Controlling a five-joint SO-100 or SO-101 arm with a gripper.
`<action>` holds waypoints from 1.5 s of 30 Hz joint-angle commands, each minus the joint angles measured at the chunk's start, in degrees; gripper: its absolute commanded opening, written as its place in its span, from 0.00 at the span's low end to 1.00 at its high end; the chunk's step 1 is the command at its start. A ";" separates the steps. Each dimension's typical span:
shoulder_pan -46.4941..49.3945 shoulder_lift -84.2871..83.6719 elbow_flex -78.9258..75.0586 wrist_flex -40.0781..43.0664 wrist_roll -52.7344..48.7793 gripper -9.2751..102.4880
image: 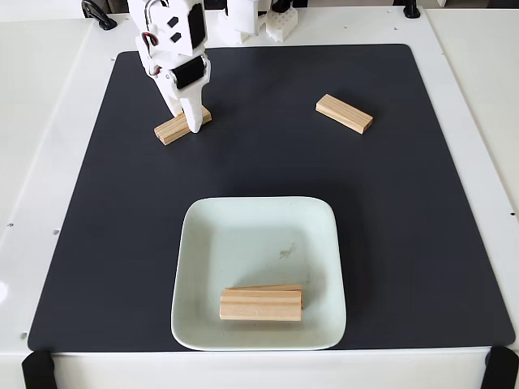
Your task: Pick up the wooden block and place them on the plate.
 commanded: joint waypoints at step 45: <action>-26.98 -10.55 -46.67 -14.50 67.24 0.10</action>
